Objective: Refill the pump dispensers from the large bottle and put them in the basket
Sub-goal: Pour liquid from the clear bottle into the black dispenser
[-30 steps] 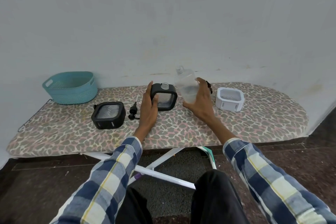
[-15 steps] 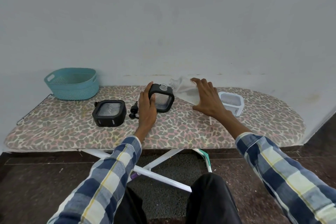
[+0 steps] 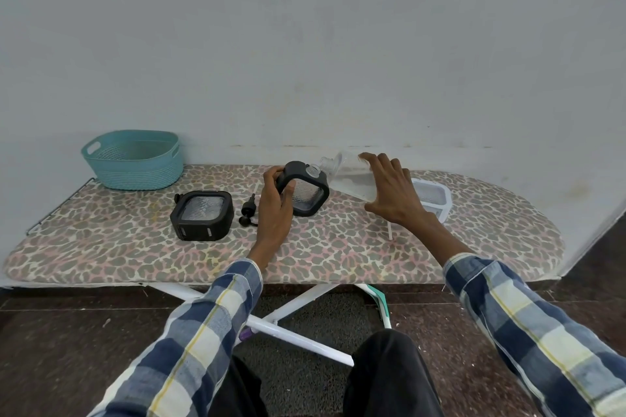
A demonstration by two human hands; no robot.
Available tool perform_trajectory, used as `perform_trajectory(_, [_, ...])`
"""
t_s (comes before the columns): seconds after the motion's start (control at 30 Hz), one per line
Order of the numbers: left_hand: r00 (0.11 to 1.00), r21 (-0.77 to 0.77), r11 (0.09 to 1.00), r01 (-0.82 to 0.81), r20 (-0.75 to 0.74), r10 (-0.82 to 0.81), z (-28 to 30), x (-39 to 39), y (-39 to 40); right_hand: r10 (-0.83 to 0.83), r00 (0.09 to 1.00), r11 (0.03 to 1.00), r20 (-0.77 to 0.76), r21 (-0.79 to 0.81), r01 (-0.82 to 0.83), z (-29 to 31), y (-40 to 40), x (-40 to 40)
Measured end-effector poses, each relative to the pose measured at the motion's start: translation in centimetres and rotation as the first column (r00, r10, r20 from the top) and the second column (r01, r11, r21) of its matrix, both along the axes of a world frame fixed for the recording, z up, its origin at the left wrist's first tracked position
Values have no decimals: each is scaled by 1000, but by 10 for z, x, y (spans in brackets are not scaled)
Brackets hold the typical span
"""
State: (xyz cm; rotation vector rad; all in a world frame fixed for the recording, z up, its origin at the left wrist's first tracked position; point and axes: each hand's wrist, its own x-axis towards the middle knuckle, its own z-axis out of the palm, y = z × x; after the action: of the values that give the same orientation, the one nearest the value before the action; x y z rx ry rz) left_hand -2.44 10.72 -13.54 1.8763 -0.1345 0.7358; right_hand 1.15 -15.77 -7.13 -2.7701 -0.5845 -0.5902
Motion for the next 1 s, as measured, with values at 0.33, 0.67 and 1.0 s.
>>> perform_trajectory(0.33, [1000, 65, 998, 3, 7, -4, -1, 0, -1, -24, 1000, 999, 10, -33, 24, -1, -6, -2])
perform_trajectory(0.67, [1000, 74, 997, 10, -4, -10, -3, 1, -1, -33, 999, 996, 35, -77, 35, 5, -6, -1])
perform_trajectory(1.0, [1000, 83, 997, 2, -10, -1, -3, 1, 0, -39, 997, 993, 68, -106, 46, 12, -6, 0])
